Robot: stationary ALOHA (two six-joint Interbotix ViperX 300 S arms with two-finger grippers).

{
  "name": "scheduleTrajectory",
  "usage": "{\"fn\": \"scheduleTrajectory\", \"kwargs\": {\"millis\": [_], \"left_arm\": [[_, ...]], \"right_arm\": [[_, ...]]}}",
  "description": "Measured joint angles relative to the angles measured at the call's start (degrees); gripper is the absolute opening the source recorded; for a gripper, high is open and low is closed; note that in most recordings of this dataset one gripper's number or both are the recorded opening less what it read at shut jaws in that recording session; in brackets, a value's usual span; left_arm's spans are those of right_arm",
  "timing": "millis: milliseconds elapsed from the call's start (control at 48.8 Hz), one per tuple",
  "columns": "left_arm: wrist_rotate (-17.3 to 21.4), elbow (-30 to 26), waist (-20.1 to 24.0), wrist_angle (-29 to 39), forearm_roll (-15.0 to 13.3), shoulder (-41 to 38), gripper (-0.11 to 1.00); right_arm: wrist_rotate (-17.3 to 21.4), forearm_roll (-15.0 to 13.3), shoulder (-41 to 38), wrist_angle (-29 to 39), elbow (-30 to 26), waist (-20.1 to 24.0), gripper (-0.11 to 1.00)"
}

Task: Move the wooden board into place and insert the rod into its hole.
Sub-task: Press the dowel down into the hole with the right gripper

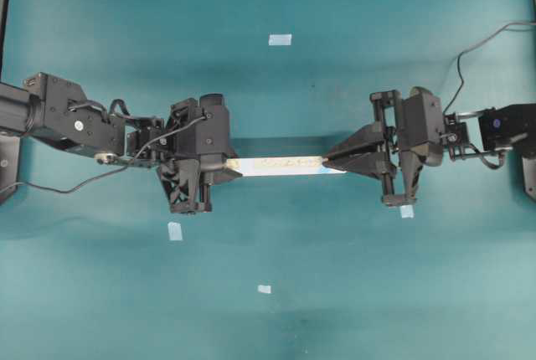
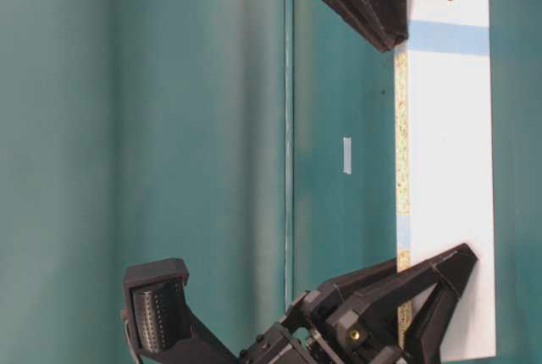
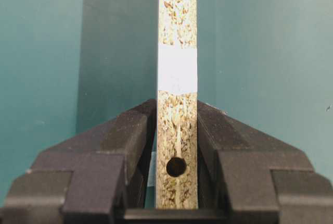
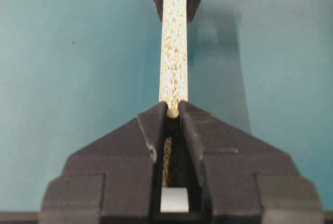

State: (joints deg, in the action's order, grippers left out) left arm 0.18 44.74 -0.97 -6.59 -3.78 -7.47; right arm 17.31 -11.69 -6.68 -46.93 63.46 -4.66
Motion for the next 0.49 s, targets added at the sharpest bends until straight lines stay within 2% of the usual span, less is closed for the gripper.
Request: {"fn": "scheduleTrajectory", "kwargs": {"millis": [123,431,492], "left_arm": [[0.0,0.1,0.0,0.1,0.0,0.0,0.21],[0.0,0.0,0.0,0.2,0.0,0.0,0.21],[0.0,0.0,0.0,0.2,0.0,-0.1,0.21]], "right_arm": [[0.0,0.0,1.0,3.3,-0.6,0.4,0.10],[0.1,-0.1,1.4,4.2,-0.9,0.8,0.11],[0.1,0.0,1.7,4.8,-1.1,0.9,0.19]]}}
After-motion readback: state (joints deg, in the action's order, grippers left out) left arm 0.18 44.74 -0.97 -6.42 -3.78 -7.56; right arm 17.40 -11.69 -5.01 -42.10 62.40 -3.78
